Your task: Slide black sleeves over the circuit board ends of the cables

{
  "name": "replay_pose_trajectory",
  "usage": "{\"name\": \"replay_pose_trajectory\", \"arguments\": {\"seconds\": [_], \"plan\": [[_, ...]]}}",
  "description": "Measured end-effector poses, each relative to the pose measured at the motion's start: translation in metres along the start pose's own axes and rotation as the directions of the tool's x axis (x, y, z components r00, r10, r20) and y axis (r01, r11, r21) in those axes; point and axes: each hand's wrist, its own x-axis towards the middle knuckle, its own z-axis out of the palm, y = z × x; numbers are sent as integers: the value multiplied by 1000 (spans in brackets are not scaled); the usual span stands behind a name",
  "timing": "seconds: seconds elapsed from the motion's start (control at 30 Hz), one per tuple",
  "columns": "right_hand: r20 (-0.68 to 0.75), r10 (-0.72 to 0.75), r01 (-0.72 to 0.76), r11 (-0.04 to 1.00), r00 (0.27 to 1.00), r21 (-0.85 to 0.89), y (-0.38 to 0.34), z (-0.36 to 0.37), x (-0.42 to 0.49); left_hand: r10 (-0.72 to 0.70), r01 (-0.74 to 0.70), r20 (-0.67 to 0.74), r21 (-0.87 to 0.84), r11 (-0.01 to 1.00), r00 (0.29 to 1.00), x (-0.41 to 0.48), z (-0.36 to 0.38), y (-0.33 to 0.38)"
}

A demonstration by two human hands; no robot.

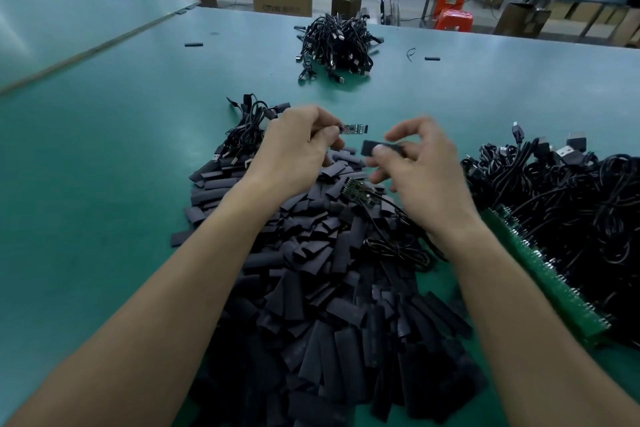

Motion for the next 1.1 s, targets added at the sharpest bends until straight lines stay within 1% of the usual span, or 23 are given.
{"name": "replay_pose_trajectory", "arguments": {"seconds": [0.1, 0.17, 0.33, 0.4, 0.63, 0.73, 1.1], "plan": [[-118, -43, 46, 999, 992, 26, 4, -14, 4, 13, -12, -6, 38, 999, 1000, -2, 1, 1], [-145, -65, 69, 997, 987, 22, 7, -18, 6, 22, -22, -7, 29, 999, 1000, -3, 1, 3], [-127, -113, 114, 993, 985, 3, 16, -15, 0, 36, -36, 23, 10, 999, 999, -4, 5, 4], [-144, -127, 130, 992, 981, 11, 22, -12, -3, 40, -41, 38, 19, 999, 998, -4, 7, 4], [-190, -83, 112, 983, 978, 148, 36, -10, -6, 23, -24, 70, 14, 1000, 997, -5, 9, 4], [-213, -91, 130, 976, 973, 176, 38, -11, -6, 21, -21, 81, 0, 1000, 997, -6, 11, 4], [-196, -133, 163, 976, 971, 142, 32, -13, -1, 44, -44, 95, -2, 999, 994, -9, 11, 8]]}}
